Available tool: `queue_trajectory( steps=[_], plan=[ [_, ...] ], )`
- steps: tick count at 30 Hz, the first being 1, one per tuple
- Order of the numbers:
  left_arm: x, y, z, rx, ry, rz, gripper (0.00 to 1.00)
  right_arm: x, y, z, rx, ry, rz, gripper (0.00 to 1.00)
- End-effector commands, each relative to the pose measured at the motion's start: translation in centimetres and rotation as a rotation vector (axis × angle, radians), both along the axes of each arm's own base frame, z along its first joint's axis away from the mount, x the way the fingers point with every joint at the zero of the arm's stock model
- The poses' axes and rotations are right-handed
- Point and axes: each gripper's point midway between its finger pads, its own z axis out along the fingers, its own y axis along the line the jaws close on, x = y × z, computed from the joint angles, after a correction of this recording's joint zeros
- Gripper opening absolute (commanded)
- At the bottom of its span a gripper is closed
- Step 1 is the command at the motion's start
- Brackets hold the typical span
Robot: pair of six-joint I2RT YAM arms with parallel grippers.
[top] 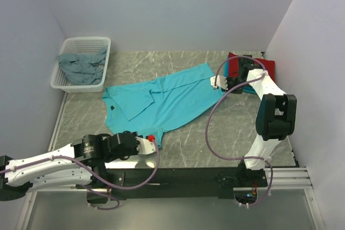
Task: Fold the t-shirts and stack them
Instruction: Fold the tshirt
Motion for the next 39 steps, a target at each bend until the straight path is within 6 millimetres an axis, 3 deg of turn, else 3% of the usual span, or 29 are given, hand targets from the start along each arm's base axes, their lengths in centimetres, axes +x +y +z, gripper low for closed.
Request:
queue_trajectory(
  steps=[1,3,8,18,20,25,33,39],
  plan=[
    [1.7,-1.6,3.3,-0.123,-0.067,0.024,0.00,0.1,1.0,1.3,0.052,0.009,-0.030,0.00],
    [2.0,-2.4,3.8,-0.159,-0.064,0.020,0.00,0.2,1.1,1.1,0.056,0.012,-0.035,0.00],
    [3.6,-3.2,2.6,-0.170,0.004,0.035,0.00,1.1,1.1,0.9,0.065,0.009,-0.073,0.00],
    [8.4,-3.8,4.5,-0.366,0.045,0.257,0.00,3.5,1.1,0.8,0.098,0.010,-0.171,0.00],
    [9.6,-3.5,4.4,-0.408,0.064,0.340,0.01,4.1,2.2,1.0,0.104,0.003,-0.158,0.00],
    [11.6,-2.4,3.6,-0.468,0.115,0.481,0.00,5.1,2.5,0.6,0.114,0.006,-0.190,0.00],
    [13.3,0.0,5.2,-0.538,0.027,0.595,0.00,6.4,3.1,0.4,0.133,0.006,-0.247,0.00],
    [14.5,1.4,5.0,-0.513,-0.002,0.650,0.00,7.4,2.8,0.4,0.134,0.002,-0.320,0.00]
  ],
)
